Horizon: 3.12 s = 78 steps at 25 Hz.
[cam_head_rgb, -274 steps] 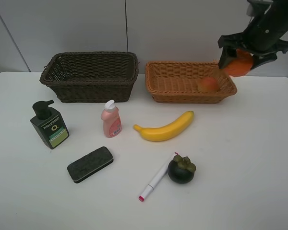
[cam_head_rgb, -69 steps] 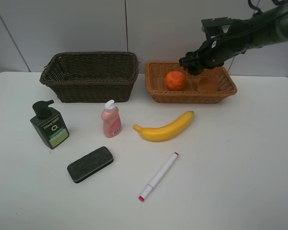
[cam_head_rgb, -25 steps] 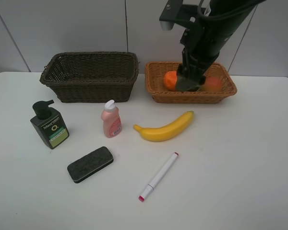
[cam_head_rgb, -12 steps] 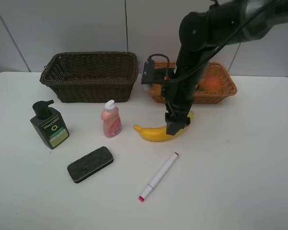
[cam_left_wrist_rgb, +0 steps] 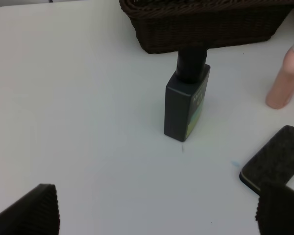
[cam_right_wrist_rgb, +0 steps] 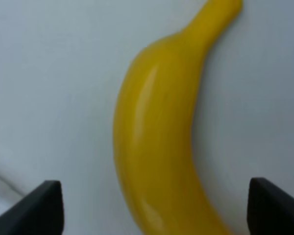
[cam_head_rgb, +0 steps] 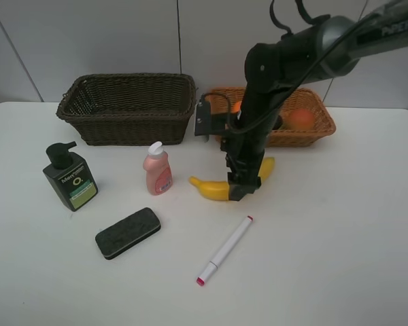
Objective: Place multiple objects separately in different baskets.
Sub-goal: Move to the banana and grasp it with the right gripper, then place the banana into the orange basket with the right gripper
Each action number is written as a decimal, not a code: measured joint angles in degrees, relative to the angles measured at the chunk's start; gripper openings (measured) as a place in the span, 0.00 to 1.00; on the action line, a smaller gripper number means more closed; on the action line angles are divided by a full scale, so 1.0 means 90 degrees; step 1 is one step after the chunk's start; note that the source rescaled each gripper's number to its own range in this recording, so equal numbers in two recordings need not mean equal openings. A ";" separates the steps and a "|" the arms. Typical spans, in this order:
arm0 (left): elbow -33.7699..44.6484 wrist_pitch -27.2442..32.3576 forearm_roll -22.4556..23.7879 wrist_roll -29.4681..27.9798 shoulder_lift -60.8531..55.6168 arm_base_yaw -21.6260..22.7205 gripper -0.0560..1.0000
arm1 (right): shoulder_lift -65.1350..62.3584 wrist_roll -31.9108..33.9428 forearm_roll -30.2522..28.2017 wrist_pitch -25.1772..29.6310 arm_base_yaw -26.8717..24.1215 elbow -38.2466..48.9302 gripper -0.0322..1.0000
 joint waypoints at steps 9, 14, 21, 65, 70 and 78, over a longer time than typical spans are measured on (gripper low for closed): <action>0.0000 0.0000 0.0000 0.0000 0.0000 0.0000 1.00 | 0.0373 -0.0147 0.0123 -0.0339 0.0000 0.0000 0.89; 0.0000 0.0000 0.0000 0.0000 0.0000 0.0000 1.00 | 0.0550 -0.0166 0.0130 -0.0358 0.0000 0.0000 0.89; 0.0000 0.0000 0.0034 0.0000 0.0000 0.0000 1.00 | 0.0557 -0.0166 0.0130 -0.0374 0.0000 0.0000 0.83; 0.0000 0.0000 0.0000 0.0000 0.0000 0.0000 1.00 | -0.1769 0.0644 -0.1878 -0.2116 -0.0703 0.0000 0.40; 0.0000 0.0000 0.0000 0.0000 0.0000 0.0000 1.00 | -0.1348 0.0644 -0.1867 -0.3096 -0.1192 0.0000 0.40; 0.0000 0.0000 0.0000 0.0000 0.0000 0.0000 1.00 | -0.0493 0.0644 -0.1427 -0.4188 -0.1700 0.0000 0.40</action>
